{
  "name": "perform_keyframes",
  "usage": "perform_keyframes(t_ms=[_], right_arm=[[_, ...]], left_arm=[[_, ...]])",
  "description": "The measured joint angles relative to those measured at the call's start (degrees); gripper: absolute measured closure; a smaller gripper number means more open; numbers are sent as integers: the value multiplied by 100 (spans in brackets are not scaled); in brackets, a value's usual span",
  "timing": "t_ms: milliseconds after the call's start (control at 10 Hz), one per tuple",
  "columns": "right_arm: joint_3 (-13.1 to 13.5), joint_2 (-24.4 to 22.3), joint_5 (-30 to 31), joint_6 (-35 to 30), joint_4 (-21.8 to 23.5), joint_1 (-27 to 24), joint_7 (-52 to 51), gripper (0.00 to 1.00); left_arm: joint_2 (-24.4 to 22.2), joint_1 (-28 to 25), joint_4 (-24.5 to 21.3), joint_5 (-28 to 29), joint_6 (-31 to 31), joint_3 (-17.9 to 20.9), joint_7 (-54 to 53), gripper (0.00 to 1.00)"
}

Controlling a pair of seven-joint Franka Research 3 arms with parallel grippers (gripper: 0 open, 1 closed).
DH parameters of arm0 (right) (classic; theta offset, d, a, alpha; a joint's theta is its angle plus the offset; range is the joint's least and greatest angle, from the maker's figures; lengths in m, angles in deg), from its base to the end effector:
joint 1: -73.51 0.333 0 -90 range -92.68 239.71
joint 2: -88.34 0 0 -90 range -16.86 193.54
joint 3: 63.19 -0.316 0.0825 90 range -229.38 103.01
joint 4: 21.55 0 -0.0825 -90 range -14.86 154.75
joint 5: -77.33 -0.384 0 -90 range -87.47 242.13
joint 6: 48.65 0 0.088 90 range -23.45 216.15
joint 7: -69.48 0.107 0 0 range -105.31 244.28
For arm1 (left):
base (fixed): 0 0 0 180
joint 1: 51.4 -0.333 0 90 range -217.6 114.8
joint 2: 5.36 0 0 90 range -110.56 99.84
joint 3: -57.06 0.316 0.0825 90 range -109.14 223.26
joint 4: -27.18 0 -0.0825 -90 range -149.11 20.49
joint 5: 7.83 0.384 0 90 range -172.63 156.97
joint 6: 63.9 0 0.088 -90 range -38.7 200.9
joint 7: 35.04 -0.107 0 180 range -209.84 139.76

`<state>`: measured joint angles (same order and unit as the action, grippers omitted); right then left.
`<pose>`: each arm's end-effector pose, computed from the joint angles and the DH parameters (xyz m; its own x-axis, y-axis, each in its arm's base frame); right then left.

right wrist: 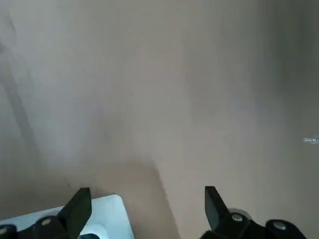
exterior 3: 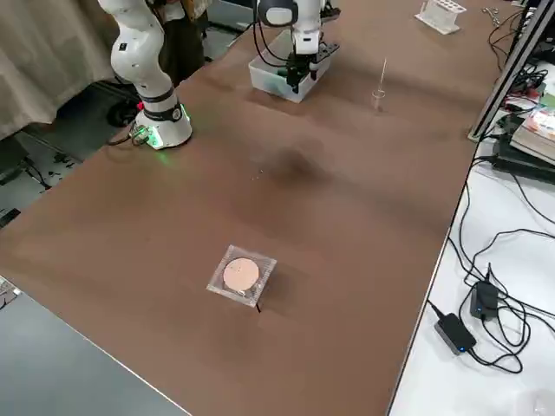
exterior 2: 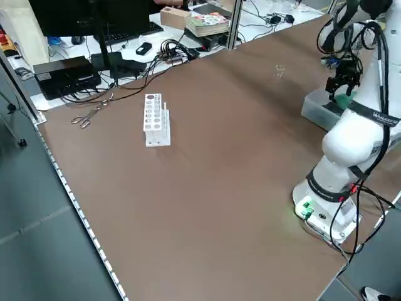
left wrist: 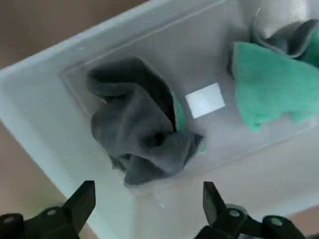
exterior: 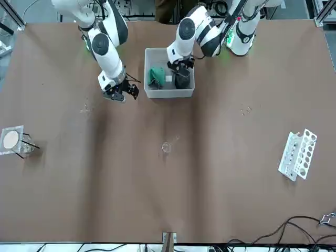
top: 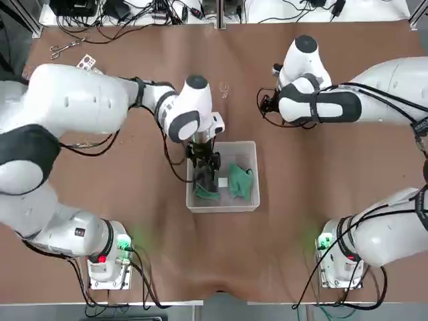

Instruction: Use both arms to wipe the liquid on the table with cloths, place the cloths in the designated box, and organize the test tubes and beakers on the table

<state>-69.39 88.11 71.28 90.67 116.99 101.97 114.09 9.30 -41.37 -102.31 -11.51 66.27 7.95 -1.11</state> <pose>0.4013 0.2779 0.3120 0.9677 -0.2492 -0.0384 -0.2511 -0.9661 -0.0600 0.2621 -0.4471 0.2757 0.8853 -0.3823 -0.2647 -0.3687 -0.9240 0.1016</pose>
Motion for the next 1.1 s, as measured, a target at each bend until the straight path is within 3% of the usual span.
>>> perform_keyframes(t_ms=[300,700,1100], right_arm=[[1,156,0,103,11,12,1,0],[0,216,0,187,10,105,163,0],[1,216,0,259,10,156,216,0]], left_arm=[[828,46,0,928,554,19,764,4],[1038,57,66,1055,692,138,877,15],[1059,275,89,1189,713,348,1305,78]])
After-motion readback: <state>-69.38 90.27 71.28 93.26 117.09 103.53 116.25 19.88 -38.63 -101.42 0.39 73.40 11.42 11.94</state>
